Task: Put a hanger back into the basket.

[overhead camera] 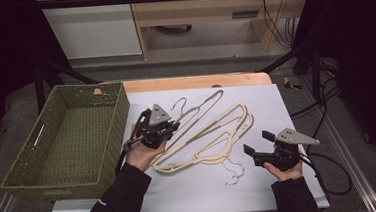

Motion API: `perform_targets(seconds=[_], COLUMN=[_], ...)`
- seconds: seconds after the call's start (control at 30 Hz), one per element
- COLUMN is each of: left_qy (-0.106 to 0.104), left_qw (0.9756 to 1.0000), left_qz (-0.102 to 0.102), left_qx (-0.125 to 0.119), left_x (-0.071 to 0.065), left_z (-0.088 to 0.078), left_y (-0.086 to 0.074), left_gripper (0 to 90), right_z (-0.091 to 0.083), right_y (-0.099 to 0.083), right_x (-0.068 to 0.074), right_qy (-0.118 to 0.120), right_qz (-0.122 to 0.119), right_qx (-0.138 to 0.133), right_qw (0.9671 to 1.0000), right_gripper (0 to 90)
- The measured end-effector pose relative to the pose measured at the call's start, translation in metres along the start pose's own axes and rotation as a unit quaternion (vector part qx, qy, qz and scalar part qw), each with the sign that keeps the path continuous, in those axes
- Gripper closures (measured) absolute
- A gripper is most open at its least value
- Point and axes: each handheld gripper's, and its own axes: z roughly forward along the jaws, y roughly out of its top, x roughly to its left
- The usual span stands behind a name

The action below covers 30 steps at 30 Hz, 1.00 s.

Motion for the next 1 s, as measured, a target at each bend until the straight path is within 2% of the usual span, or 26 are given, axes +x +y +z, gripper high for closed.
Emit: perform_targets(seconds=[0.07,0.1,0.13,0.3,0.33,0.47,0.53,0.6,0.7,0.73,0.8,0.97,1.0], left_qy=[-0.005,-0.010,-0.010,-0.021,-0.023,-0.020,-0.023,-0.022,-0.006,0.006,0.009,0.038,0.044], left_qw=[0.9999,0.9996,0.9996,0.9990,0.9986,0.9985,0.9982,0.9983,0.9983,0.9984,0.9985,0.9979,0.9976], left_qz=[-0.004,-0.007,-0.007,-0.001,-0.005,-0.002,-0.003,0.000,-0.002,-0.003,-0.002,-0.009,-0.014], left_qx=[-0.013,-0.024,-0.024,-0.040,-0.046,-0.051,-0.056,-0.055,-0.058,-0.056,-0.054,-0.051,-0.051], left_x=[0.002,0.004,0.004,0.012,0.016,0.021,0.030,0.035,0.047,0.057,0.062,0.082,0.091], left_z=[-0.013,-0.026,-0.026,-0.054,-0.062,-0.074,-0.087,-0.092,-0.107,-0.117,-0.121,-0.141,-0.149], left_y=[0.007,0.013,0.013,0.030,0.036,0.043,0.047,0.048,0.048,0.045,0.043,0.032,0.026], left_gripper=[85.9,85.9,85.9,85.9,85.9,86.0,85.9,85.9,85.9,85.9,86.0,85.9,85.9], right_z=[-0.001,-0.001,-0.001,-0.002,-0.002,-0.002,-0.003,-0.003,-0.004,-0.004,-0.003,-0.002,-0.002], right_y=[0.000,0.001,0.001,0.001,0.001,0.002,0.002,0.002,0.003,0.003,0.003,0.003,0.003], right_x=[0.000,0.000,0.001,0.001,0.001,0.002,0.001,0.001,0.002,0.002,0.002,0.003,0.002], right_qy=[0.000,-0.002,-0.002,-0.004,-0.004,-0.003,-0.002,-0.003,0.001,0.002,0.002,0.003,0.003], right_qz=[-0.002,-0.003,-0.001,-0.006,-0.006,-0.006,-0.008,-0.007,-0.004,-0.005,-0.007,-0.004,-0.004], right_qx=[-0.004,-0.005,-0.004,-0.004,-0.004,-0.005,-0.008,-0.008,-0.008,-0.008,-0.009,-0.006,-0.006], right_qw=[1.0000,1.0000,1.0000,1.0000,1.0000,1.0000,0.9999,0.9999,1.0000,1.0000,0.9999,1.0000,1.0000], right_gripper=[10.4,10.1,9.6,9.3,9.2,8.9,8.4,8.0,7.3,7.1,7.1,6.9,6.9])
